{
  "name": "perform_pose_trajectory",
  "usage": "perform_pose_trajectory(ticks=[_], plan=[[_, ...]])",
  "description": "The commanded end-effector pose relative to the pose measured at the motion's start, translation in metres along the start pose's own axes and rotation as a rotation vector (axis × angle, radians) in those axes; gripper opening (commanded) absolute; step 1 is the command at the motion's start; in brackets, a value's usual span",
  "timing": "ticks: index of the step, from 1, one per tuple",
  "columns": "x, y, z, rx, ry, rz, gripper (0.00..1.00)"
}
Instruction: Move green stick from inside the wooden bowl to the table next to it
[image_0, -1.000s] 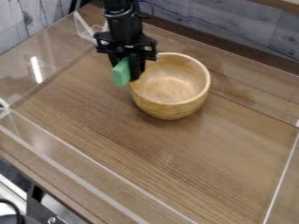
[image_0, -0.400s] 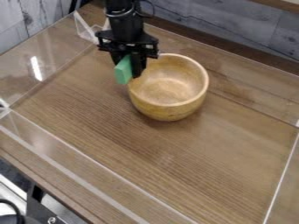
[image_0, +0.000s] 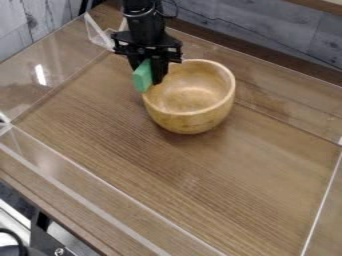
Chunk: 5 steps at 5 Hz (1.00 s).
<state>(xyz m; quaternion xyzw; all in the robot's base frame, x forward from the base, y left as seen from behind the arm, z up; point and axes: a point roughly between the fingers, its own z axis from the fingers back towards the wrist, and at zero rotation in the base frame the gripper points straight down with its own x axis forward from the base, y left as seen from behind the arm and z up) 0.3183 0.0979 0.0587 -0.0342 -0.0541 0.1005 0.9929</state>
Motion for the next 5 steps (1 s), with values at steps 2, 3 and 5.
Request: perform_pose_trajectory(ticks=[2,3,5], plan=[[0.005,0.0,0.001,0.004,-0.018,0.013,0.0],[0.0028,-0.001,0.0007,0.001,-0.012,0.013,0.0],[-0.0024,-0.0036,0.0009,-0.005,0.002,0.012,0.0]])
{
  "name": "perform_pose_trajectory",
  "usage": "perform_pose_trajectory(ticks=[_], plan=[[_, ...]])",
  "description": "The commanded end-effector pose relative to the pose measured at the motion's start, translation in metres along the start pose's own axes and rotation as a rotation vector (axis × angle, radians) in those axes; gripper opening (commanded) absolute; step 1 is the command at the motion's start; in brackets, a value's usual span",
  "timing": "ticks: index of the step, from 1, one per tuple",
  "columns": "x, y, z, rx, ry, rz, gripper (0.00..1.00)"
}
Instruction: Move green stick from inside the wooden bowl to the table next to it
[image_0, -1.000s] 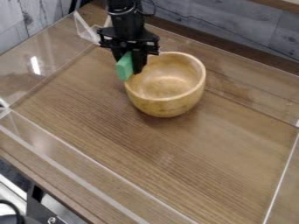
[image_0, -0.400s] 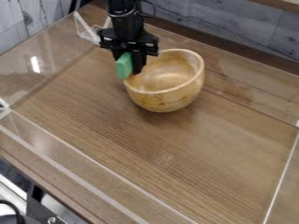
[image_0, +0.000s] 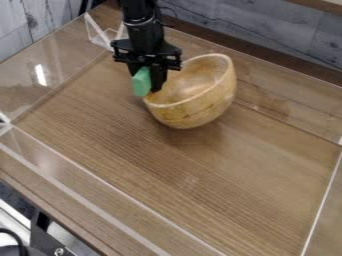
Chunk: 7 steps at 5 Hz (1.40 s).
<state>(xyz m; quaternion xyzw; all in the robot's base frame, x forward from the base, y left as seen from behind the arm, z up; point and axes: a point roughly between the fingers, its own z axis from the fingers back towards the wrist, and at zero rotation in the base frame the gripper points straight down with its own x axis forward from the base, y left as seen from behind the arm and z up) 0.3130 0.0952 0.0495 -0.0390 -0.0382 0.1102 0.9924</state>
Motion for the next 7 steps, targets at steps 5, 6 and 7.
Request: perform_pose_trajectory(ticks=[5,6,7], plan=[[-0.001,-0.009,0.008,-0.005,-0.015,-0.018,0.0],[-0.004,-0.014,0.019,-0.017,-0.014,-0.015,0.0],[-0.011,-0.023,0.027,-0.031,-0.005,-0.026,0.0]])
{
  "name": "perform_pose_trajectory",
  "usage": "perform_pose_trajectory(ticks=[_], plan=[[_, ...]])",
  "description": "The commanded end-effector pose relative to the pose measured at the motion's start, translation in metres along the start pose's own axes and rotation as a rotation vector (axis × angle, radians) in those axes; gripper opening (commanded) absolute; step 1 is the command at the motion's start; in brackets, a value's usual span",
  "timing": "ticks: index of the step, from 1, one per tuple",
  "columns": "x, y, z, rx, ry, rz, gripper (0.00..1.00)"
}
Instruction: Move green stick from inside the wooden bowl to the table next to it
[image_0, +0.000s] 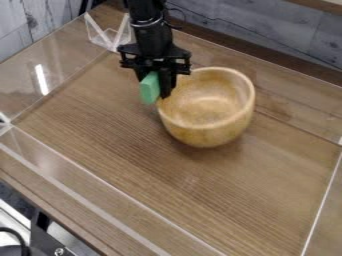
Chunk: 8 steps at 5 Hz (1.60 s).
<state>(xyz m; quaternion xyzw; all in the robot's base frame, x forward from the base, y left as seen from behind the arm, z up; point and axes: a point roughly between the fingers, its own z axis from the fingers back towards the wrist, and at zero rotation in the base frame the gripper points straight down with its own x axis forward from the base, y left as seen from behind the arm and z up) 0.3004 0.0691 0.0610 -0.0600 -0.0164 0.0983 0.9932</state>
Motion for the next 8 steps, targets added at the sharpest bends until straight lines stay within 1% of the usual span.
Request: perform_pose_trajectory(ticks=[1,2,3,4,5,6,8], plan=[[0.009,-0.009,0.009,0.004,-0.049,-0.002,0.0],[0.019,-0.015,0.002,0.004,-0.058,0.017,0.0],[0.025,-0.025,-0.004,-0.001,-0.06,0.022,0.0],[0.028,-0.035,-0.011,-0.005,-0.058,0.022,0.0],[0.034,-0.039,-0.018,-0.003,-0.062,0.033,0.0],[0.031,-0.036,-0.021,0.005,-0.055,0.029,0.0],[0.024,-0.033,-0.024,0.006,-0.031,0.034,0.0]])
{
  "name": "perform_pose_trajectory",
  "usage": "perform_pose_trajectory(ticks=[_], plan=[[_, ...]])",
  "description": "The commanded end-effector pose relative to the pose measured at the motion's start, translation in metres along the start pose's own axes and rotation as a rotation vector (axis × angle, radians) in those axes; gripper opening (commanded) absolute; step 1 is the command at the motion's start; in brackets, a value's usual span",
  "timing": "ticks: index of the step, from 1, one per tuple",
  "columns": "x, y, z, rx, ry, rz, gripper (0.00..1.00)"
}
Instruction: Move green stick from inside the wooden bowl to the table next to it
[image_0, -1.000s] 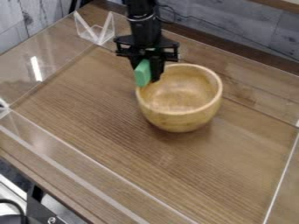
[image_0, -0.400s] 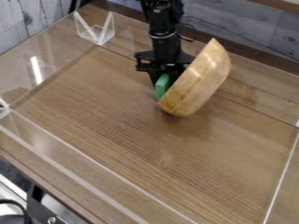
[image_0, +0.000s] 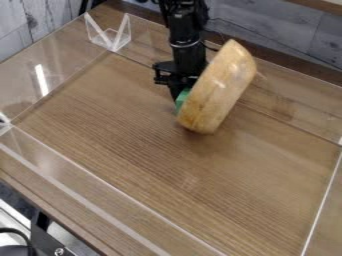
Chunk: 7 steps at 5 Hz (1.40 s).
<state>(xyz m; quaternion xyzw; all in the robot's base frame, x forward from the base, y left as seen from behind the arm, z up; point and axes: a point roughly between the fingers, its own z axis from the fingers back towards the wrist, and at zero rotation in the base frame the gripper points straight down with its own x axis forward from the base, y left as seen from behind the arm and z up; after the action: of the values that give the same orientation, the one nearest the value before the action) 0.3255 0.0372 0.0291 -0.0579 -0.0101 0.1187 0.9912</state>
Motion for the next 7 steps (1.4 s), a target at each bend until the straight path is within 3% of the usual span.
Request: perform_pose_trajectory(ticks=[1,7], plan=[[0.002,0.0,0.013,-0.002,-0.032,-0.01,0.0],[-0.008,0.008,0.009,-0.005,-0.005,0.016,0.0]])
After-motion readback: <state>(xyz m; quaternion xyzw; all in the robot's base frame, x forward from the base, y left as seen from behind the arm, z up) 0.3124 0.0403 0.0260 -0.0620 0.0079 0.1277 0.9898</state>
